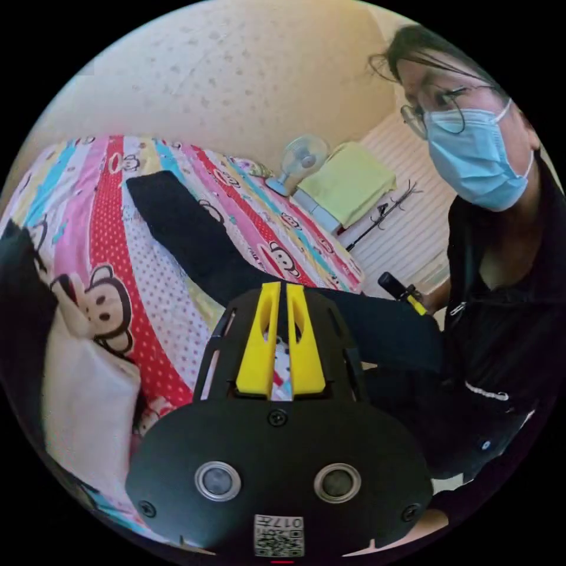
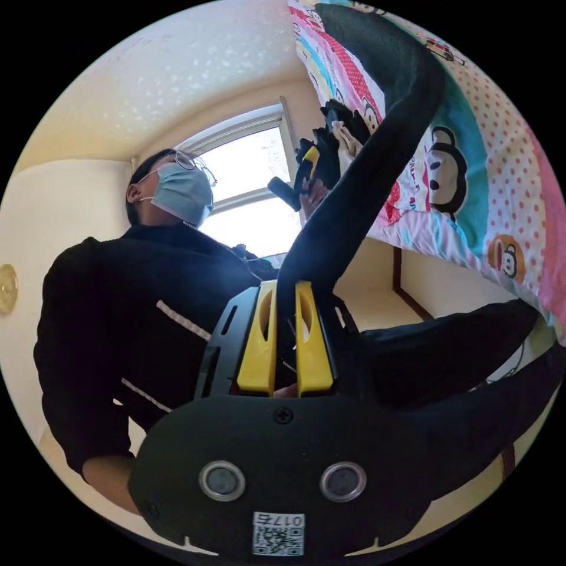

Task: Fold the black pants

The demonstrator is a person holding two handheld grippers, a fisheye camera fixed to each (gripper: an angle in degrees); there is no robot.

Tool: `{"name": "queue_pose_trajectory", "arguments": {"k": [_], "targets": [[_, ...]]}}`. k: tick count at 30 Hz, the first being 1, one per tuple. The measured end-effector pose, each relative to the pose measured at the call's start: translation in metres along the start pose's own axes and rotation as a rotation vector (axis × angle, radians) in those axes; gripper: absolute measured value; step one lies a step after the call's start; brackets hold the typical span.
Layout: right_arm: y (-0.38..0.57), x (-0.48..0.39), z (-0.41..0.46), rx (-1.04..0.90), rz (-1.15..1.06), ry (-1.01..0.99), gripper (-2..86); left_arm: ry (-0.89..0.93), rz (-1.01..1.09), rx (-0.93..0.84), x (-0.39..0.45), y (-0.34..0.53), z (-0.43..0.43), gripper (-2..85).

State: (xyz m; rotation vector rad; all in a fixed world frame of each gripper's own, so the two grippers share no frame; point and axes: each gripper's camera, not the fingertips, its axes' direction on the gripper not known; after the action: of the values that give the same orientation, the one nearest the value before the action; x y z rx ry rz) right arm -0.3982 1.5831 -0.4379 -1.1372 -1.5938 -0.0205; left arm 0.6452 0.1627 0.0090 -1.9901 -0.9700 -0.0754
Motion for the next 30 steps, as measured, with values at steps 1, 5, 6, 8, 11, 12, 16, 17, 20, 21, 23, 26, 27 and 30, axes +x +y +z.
{"name": "queue_pose_trajectory", "arguments": {"k": [1, 5, 6, 8, 11, 12, 16, 17, 20, 21, 23, 26, 27, 30], "targets": [[-0.002, -0.003, -0.002, 0.014, -0.028, -0.037, 4.4, -0.03, 0.079, -0.005, -0.002, -0.019, 0.011, 0.2], [0.004, -0.018, -0.019, 0.104, -0.066, -0.109, 4.2, -0.198, 0.35, -0.104, -0.034, -0.126, 0.125, -0.9], [0.006, -0.022, -0.023, 0.123, -0.073, -0.115, 4.2, -0.109, 0.342, -0.194, -0.05, -0.145, 0.164, -0.9], [0.008, -0.045, -0.036, 0.168, -0.135, -0.124, 4.2, 0.012, 0.249, -0.397, -0.072, -0.155, 0.231, -1.0], [0.008, -0.077, -0.053, 0.249, -0.212, -0.115, 4.0, -0.005, 0.186, -0.485, -0.063, -0.125, 0.293, -1.0], [0.007, -0.08, -0.058, 0.271, -0.229, -0.155, 3.9, -0.012, 0.184, -0.437, -0.045, -0.112, 0.298, -1.0], [0.0, -0.105, -0.084, 0.378, -0.375, -0.304, 3.7, 0.04, 0.206, -0.542, 0.029, -0.076, 0.32, -1.0], [-0.008, -0.115, -0.087, 0.356, -0.417, -0.303, 3.6, 0.1, 0.252, -0.592, 0.06, -0.064, 0.327, -1.0], [-0.038, -0.135, -0.092, 0.282, -0.498, -0.182, 3.3, 0.331, 0.316, -0.696, 0.127, -0.033, 0.342, -1.0], [-0.047, -0.136, -0.093, 0.274, -0.504, -0.154, 3.3, 0.438, 0.309, -0.716, 0.145, -0.023, 0.348, -1.0], [-0.094, -0.121, -0.093, 0.232, -0.492, -0.134, 3.3, 0.603, 0.235, -0.674, 0.153, -0.014, 0.352, -1.0], [-0.17, -0.081, -0.09, 0.234, -0.465, -0.154, 3.6, 0.758, -0.053, -0.504, 0.115, -0.006, 0.353, -1.0], [-0.187, -0.07, -0.09, 0.242, -0.446, -0.157, 3.8, 0.779, -0.182, -0.418, 0.089, -0.002, 0.349, -1.0], [-0.27, -0.003, -0.092, 0.317, -0.265, -0.099, 4.8, 0.722, -0.505, -0.259, 0.026, 0.021, 0.337, -1.0]]}}
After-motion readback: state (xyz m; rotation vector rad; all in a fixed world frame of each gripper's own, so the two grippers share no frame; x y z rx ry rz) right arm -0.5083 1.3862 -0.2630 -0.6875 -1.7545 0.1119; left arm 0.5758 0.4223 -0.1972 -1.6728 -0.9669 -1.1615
